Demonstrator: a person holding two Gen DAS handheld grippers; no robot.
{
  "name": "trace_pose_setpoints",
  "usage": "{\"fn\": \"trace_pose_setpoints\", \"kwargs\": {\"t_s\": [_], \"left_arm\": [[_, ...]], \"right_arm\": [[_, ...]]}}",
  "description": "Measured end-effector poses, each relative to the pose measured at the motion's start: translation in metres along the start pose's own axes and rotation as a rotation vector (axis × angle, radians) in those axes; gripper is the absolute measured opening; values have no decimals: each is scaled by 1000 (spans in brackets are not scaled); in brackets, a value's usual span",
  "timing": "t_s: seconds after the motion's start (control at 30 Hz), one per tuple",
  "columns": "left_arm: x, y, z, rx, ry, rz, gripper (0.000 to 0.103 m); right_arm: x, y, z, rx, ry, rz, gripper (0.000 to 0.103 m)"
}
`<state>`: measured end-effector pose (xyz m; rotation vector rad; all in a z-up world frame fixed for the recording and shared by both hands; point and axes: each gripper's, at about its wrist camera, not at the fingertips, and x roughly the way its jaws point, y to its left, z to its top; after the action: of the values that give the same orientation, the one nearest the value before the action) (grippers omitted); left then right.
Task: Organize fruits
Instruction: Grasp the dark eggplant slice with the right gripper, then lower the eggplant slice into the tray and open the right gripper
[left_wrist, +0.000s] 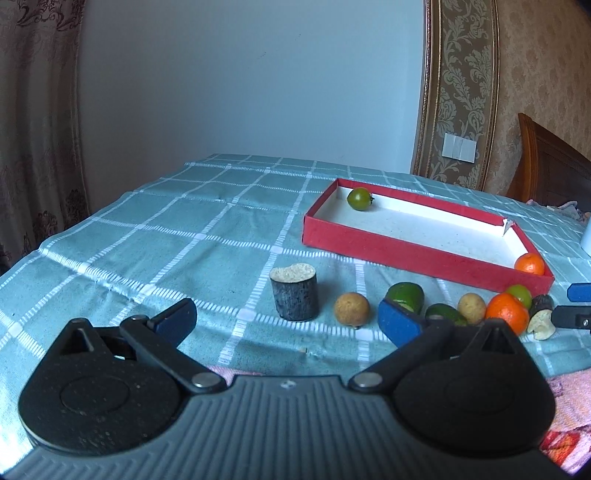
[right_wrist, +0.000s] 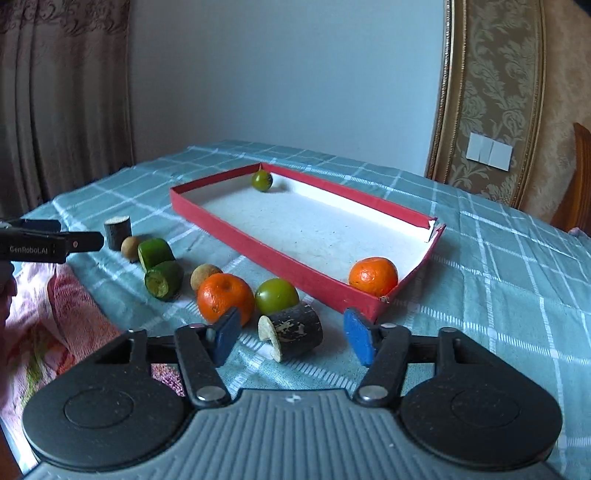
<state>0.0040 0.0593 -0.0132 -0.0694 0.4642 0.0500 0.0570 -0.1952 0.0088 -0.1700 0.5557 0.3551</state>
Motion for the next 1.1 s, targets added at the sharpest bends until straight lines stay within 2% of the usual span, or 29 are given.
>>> {"fn": "trace_pose_setpoints", "kwargs": {"t_s": [0.33,0.4,0.43,0.63,0.8,0.9,1.1], "left_arm": [[5,-3,-6,28,5,-21,103],[6,-3,-5,26,7,-20,103],[6,-3,-5,24,9,-20,103],[7,-2,-6,21,13,-17,103],[7,-4,-6,32,11,-19,103],[7,-4,-7,35,8,-23,103],[6,-2,-7,28,5,-34,103]], "right_arm": [[26,-7,4,-82,85,37,52],[30,-8,3,-79,104,64,38],[31,-9,3,-74,102,68,38],[21,-8,0,-40,76,65,37],[6,-18,19,48,-33,4,37],[16,-22,34,73,-73,-24,37],[55,-28,44,88,-56,-81,38]]}}
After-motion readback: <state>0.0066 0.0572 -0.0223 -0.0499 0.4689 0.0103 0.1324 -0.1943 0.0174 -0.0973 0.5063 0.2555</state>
